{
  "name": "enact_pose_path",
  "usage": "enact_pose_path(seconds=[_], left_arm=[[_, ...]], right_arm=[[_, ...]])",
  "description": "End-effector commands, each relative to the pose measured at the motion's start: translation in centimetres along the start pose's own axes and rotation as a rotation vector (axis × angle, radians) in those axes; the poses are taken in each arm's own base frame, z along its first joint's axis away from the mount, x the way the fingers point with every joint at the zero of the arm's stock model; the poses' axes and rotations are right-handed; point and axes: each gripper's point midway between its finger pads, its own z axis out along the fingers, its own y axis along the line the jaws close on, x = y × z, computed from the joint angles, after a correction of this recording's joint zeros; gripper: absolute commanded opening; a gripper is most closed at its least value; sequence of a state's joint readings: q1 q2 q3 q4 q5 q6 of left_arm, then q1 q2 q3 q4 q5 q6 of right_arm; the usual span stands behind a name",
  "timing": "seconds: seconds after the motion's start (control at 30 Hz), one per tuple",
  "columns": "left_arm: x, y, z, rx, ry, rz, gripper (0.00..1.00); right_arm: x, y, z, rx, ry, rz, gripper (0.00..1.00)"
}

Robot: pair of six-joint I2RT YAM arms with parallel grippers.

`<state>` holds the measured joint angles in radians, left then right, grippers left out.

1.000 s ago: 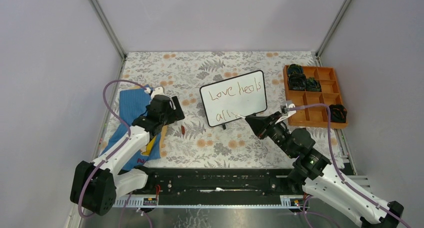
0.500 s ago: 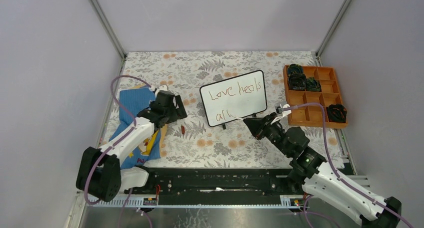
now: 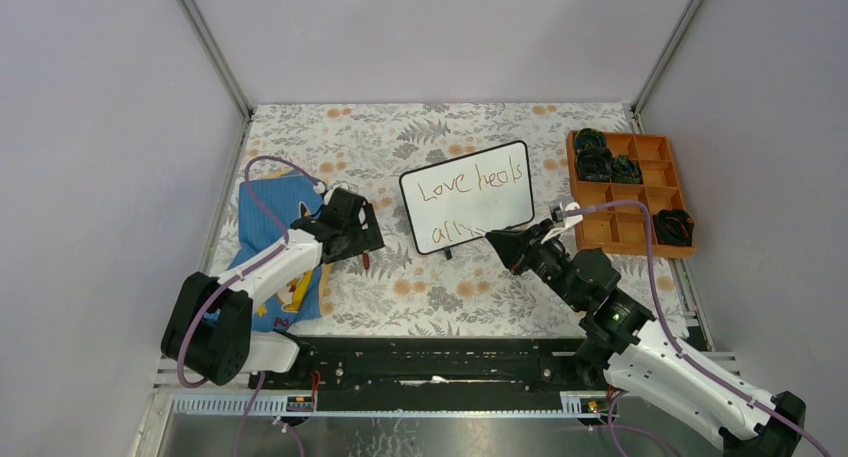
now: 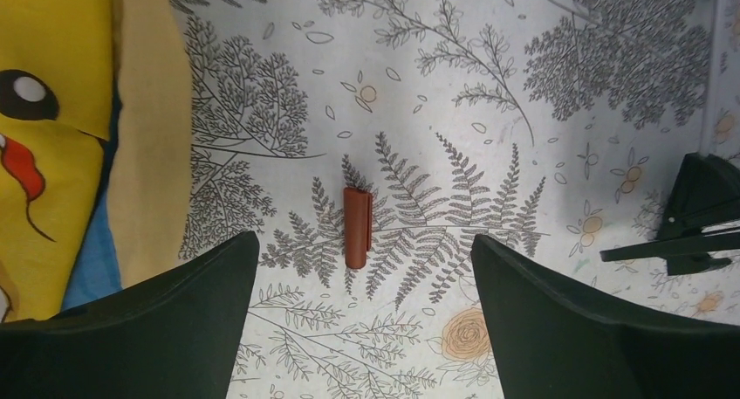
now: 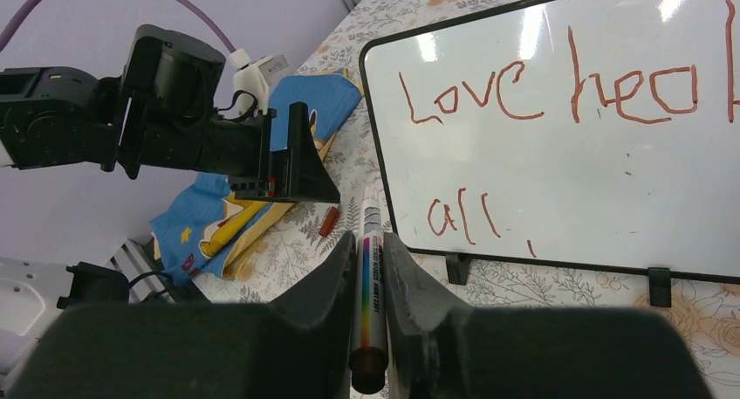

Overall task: Write a sentence on the whiteboard
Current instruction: Close the pen cap at the center of the board.

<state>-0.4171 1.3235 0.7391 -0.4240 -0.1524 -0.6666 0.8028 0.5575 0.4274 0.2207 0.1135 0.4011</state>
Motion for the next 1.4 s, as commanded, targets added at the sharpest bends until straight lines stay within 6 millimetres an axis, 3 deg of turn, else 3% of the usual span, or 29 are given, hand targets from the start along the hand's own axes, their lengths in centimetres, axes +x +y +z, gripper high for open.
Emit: enact_pose_path(seconds=[0.0,0.4,0.57,0.73,0.9,1.37], left_arm=[[0.3,-0.9,-0.1,-0.019,0.051,0.065,0.99],[2.0,-1.5,1.4,-0.059,0.11,0.113,0.93],[1.9,-0.8,2.1,-0.118,0.11,0.113,0.92],[0.8,-0.1,2.0,-0.164,0.089,0.123,0.84],[0.9,0.4,2.7,-0.164,0.124,0.112,0.64],[2.0,1.2,4.0,-0.202,0.162,0.108,0.56]], right_arm=[[-2.9,0.9,-0.1,-0.014,-0.077,-0.011,0.0],[-2.8,0.8,0.1,-0.009,-0.069,-0.012,0.0],[-2.5,0.9,0.5,-0.017,-0.062,-0.006,0.0],[-2.5,0.8,0.4,-0.009,-0.062,-0.006,0.0],[-2.9,0.6,0.2,0.0,-0.07,-0.015,0.0],[-2.9,0.7,0.0,-0.001,-0.072,-0.016,0.0]])
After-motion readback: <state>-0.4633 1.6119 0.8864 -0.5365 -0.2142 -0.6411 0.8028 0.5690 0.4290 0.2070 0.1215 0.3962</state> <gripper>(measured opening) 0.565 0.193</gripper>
